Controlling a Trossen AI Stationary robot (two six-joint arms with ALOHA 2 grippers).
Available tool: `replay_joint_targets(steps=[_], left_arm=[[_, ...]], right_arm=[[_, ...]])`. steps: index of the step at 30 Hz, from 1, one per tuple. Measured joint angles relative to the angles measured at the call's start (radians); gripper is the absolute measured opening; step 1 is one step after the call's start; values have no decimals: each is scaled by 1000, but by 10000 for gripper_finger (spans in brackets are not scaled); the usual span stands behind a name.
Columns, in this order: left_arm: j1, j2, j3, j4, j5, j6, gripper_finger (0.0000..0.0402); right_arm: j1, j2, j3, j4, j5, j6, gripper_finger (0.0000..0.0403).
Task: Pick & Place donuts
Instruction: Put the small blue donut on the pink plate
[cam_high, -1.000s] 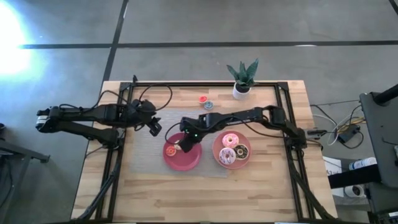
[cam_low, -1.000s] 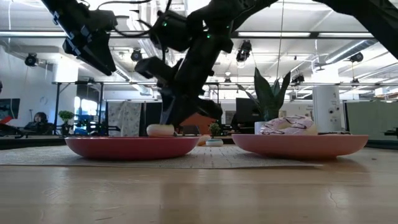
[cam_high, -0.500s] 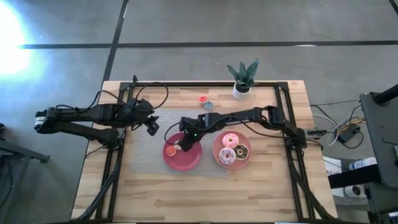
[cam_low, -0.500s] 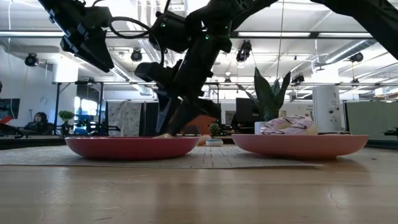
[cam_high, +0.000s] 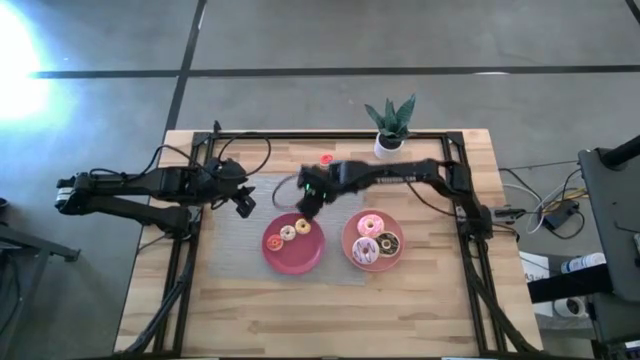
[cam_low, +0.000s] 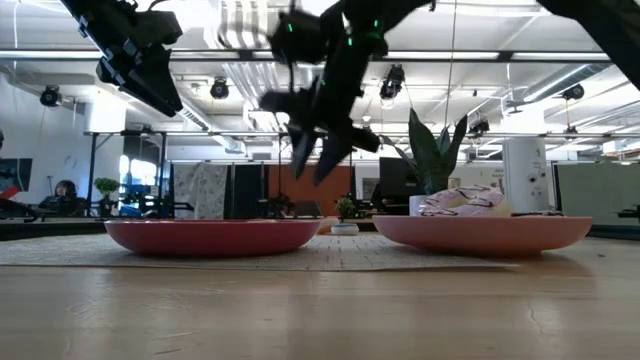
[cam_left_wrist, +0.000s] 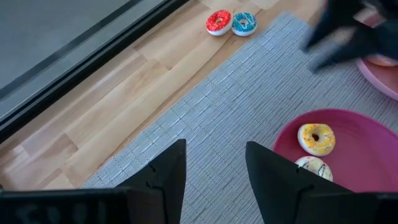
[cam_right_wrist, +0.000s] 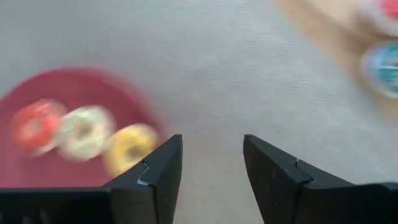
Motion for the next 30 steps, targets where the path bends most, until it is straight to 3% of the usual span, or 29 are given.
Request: replay_joint_targets(steps=[6, 13, 30], left_arm=[[0, 0, 0, 0, 0, -3, 140], [-1, 0, 0, -1, 0, -27, 140], [0, 0, -30, 0, 0, -60, 140]], right_arm=[[-162, -1, 1, -11, 0, 54, 157], [-295, 20, -3, -43, 0, 10, 150], [-335, 111, -18, -39, -82, -77, 148]])
